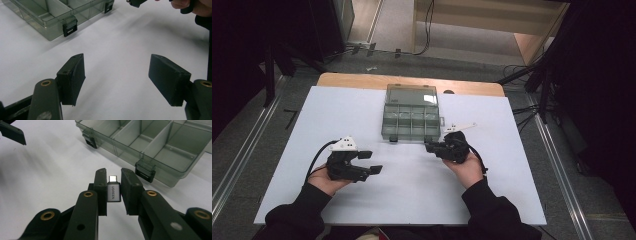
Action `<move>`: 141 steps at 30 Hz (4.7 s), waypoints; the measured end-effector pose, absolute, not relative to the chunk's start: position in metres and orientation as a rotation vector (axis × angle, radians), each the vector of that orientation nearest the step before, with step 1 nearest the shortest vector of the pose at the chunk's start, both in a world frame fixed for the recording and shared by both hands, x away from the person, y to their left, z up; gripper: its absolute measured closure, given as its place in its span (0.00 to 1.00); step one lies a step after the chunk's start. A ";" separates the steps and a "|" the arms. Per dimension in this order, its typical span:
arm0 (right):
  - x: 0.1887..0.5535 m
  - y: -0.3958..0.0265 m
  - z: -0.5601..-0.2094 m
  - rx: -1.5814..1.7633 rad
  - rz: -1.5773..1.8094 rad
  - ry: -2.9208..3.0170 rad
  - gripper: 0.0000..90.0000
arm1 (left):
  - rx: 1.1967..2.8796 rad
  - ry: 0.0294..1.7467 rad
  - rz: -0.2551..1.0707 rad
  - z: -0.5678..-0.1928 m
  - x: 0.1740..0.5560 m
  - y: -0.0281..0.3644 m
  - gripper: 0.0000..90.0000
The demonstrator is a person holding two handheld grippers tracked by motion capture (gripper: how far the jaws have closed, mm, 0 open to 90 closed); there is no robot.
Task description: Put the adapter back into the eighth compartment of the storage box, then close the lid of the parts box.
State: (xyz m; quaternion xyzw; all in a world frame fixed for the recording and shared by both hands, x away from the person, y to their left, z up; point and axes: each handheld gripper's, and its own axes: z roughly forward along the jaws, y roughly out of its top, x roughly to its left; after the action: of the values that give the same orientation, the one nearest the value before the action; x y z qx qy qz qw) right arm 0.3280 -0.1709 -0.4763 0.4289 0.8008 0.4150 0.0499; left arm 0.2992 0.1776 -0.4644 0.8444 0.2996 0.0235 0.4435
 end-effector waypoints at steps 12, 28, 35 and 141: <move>0.335 -0.176 -0.473 1.329 1.261 2.402 0.82 | 2.095 0.743 0.055 -0.465 0.300 0.177 0.33; 0.350 -0.167 -0.465 1.321 1.203 2.366 0.82 | 2.090 0.748 0.060 -0.466 0.300 0.177 0.33; 0.360 -0.170 -0.466 1.354 1.213 2.349 0.82 | 2.088 0.748 0.060 -0.465 0.300 0.178 0.33; 0.376 -0.185 -0.471 1.399 1.270 2.278 0.41 | 2.025 0.833 0.101 -0.459 0.320 0.166 0.33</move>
State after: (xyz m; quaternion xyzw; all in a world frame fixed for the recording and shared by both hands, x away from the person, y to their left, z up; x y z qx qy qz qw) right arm 0.3759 -0.1848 -0.4712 0.4707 0.7666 0.4273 0.0908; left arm 0.3196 0.1656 -0.4594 0.8216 0.3379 0.0410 0.4572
